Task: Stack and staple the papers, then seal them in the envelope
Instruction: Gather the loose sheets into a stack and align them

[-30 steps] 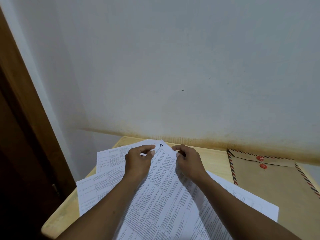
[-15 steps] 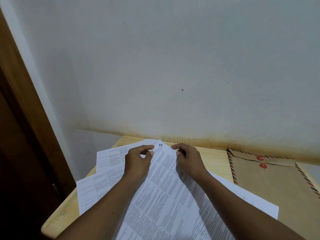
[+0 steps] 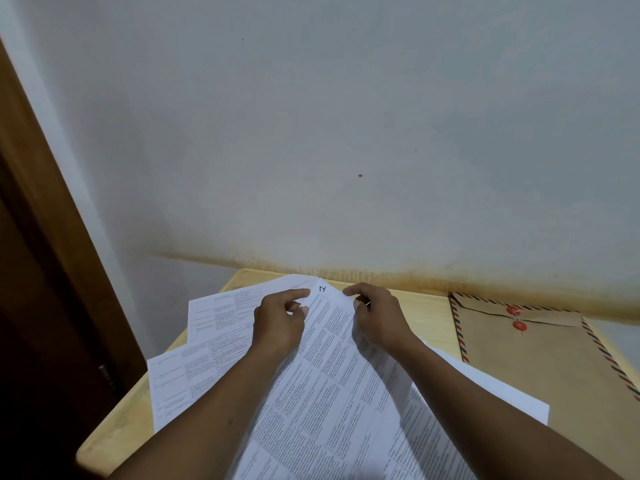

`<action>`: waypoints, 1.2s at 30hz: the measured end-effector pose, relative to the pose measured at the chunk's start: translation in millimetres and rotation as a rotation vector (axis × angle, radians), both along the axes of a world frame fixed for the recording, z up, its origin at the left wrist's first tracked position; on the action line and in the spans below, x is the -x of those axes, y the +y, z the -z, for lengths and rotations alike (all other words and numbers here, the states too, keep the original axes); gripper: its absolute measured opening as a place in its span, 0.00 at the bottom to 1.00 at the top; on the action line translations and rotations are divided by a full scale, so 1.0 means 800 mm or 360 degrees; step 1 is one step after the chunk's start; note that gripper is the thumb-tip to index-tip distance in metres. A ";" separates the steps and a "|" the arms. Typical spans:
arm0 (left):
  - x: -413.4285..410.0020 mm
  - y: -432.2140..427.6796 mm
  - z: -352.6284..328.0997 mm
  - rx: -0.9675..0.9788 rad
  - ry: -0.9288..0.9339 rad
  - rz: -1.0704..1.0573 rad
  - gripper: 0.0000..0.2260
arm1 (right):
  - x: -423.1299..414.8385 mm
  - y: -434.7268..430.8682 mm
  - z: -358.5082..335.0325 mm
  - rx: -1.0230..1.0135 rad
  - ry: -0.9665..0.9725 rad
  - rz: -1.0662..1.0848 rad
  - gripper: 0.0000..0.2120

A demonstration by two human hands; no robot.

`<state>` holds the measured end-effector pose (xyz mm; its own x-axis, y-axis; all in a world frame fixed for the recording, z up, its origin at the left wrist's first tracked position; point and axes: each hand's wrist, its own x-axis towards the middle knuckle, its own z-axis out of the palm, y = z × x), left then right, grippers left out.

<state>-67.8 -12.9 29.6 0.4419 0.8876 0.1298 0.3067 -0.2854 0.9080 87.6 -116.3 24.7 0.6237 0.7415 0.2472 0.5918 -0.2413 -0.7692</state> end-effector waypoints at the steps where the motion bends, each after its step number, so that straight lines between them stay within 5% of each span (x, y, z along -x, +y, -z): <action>1: 0.000 0.000 0.002 -0.0005 0.0016 0.0020 0.12 | -0.001 -0.004 0.002 0.0051 0.0019 -0.0011 0.16; 14: -0.014 -0.012 0.029 0.0197 -0.0052 0.0463 0.13 | -0.086 -0.102 0.016 0.1134 -0.0315 0.0225 0.21; 22: -0.030 -0.023 0.030 0.0286 -0.0089 0.0580 0.13 | -0.092 -0.105 0.022 0.0979 -0.0054 0.0242 0.24; 27: -0.038 -0.029 0.021 0.0310 -0.0086 0.0616 0.11 | -0.095 -0.113 0.017 0.0816 0.0095 0.0190 0.18; 36: -0.068 -0.045 0.003 0.0181 -0.0102 0.0598 0.11 | -0.087 -0.113 -0.047 0.0149 0.0522 -0.0129 0.14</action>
